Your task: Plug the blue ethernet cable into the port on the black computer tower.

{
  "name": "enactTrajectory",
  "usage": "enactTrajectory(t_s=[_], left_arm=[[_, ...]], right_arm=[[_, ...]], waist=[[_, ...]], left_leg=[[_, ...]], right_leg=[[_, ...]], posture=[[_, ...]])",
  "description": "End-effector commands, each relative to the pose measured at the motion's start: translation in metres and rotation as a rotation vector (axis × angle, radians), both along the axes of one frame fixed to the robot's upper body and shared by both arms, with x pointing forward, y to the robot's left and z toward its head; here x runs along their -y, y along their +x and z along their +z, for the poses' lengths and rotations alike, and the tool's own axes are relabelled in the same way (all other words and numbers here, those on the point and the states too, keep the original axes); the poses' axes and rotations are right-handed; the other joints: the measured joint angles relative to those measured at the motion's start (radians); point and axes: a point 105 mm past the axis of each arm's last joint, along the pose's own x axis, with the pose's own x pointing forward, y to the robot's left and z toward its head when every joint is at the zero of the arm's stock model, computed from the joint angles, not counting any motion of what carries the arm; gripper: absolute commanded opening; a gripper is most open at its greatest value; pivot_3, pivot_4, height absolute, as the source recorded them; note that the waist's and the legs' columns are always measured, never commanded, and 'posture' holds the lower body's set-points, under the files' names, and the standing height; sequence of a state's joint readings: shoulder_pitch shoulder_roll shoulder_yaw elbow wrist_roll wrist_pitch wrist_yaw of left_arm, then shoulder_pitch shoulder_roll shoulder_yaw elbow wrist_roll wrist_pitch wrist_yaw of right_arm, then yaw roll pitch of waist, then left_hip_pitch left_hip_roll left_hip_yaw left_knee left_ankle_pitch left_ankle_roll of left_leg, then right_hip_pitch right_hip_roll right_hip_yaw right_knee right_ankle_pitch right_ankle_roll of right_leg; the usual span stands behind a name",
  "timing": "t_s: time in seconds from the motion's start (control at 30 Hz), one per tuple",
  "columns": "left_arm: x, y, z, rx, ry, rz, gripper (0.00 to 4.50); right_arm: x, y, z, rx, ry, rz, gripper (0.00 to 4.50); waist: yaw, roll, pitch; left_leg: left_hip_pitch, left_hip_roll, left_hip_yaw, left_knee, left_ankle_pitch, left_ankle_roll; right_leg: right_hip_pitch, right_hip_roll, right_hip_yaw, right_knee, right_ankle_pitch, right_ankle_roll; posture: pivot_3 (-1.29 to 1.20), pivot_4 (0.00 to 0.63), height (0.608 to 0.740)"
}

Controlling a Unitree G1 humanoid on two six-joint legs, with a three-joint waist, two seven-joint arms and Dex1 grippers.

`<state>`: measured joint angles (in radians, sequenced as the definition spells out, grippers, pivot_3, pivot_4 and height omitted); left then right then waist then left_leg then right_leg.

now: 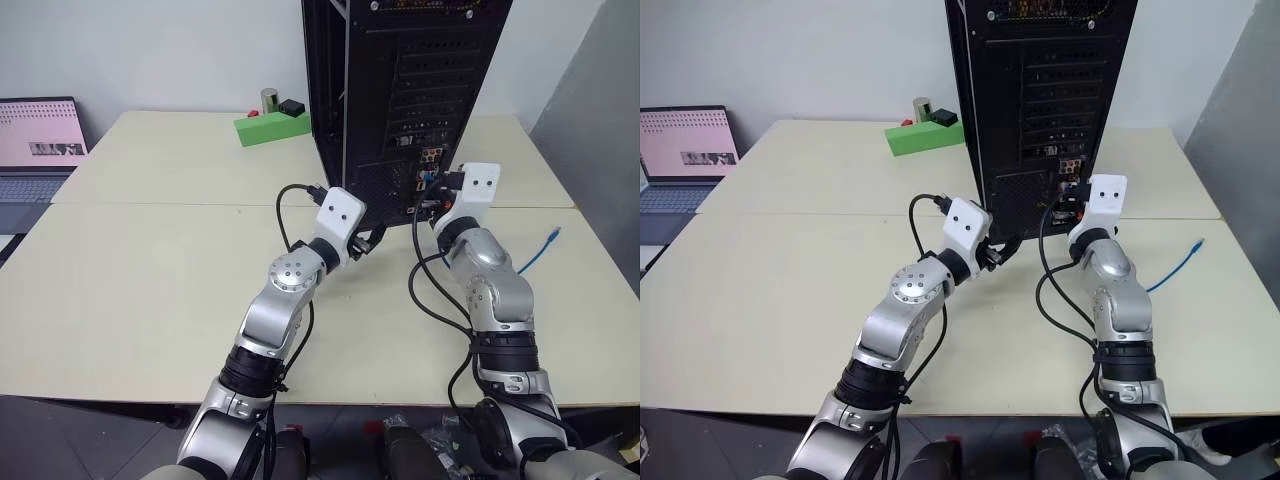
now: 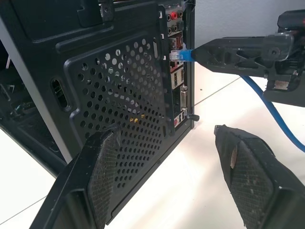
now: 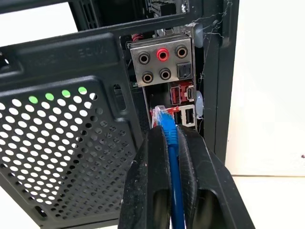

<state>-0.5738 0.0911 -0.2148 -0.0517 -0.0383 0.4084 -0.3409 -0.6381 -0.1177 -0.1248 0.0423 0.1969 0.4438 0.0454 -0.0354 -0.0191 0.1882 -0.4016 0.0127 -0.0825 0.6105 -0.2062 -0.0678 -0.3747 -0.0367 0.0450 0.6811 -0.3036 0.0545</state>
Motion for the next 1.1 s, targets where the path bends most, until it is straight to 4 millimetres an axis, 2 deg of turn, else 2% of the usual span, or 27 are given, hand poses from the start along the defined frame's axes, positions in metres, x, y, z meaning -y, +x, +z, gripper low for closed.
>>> enactTrajectory(t_s=[0.03,1.1], left_arm=[[0.002,-0.007,0.017,0.066,-0.013,-0.016,3.34],[0.0,-0.007,0.015,0.068,-0.004,-0.011,3.34]], right_arm=[[-0.002,-0.002,0.016,0.064,-0.022,0.01,0.0],[0.001,0.0,0.005,0.022,-0.046,-0.026,0.0]], waist=[[0.0,0.0,0.0],[-0.001,0.0,0.0]], left_leg=[[0.0,0.0,0.0,0.0,0.0,0.0],[0.0,0.0,0.0,0.0,0.0,0.0]], right_leg=[[0.0,0.0,0.0,0.0,0.0,0.0],[0.0,0.0,0.0,0.0,0.0,0.0]], posture=[[0.0,0.15,0.74],[0.0,0.15,0.74]])
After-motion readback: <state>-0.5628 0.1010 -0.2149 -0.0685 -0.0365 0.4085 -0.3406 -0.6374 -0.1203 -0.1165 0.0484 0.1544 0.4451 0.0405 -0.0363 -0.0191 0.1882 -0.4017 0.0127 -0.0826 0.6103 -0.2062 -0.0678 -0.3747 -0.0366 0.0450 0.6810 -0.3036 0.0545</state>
